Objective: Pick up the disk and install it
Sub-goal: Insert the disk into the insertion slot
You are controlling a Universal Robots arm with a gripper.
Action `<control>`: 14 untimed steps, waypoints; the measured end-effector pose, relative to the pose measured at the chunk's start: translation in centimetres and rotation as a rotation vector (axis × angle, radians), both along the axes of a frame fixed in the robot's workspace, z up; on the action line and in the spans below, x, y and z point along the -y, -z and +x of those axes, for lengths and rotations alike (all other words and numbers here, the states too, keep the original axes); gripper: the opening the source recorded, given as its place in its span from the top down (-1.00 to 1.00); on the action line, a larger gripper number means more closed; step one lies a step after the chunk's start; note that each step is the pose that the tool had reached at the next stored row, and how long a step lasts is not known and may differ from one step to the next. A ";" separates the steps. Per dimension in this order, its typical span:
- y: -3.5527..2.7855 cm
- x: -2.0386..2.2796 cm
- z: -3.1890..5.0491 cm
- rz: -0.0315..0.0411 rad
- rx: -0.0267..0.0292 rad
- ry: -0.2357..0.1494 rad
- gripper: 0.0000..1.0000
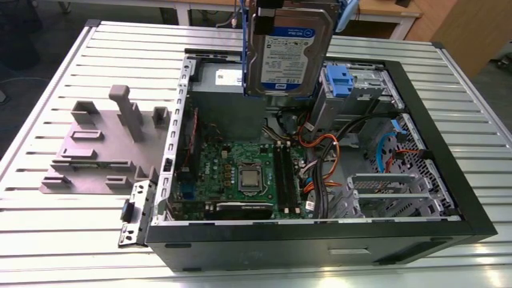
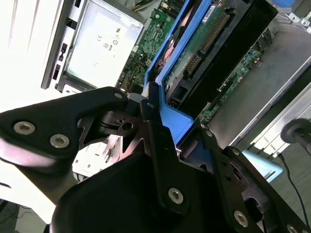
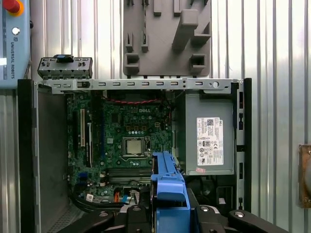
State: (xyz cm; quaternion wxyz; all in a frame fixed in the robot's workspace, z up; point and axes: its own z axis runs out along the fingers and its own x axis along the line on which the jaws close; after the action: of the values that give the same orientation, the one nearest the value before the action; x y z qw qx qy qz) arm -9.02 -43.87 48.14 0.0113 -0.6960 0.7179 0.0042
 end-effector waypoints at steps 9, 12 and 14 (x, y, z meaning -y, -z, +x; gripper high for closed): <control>0.14 1.24 0.04 0.0001 -0.0013 0.000 0.27; 0.14 1.26 0.04 0.0001 -0.0014 0.000 0.27; 0.13 1.26 0.04 0.0000 -0.0014 0.000 0.27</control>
State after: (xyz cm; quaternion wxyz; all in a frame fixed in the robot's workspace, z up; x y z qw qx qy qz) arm -8.98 -45.13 48.01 0.0108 -0.6959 0.7180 0.0047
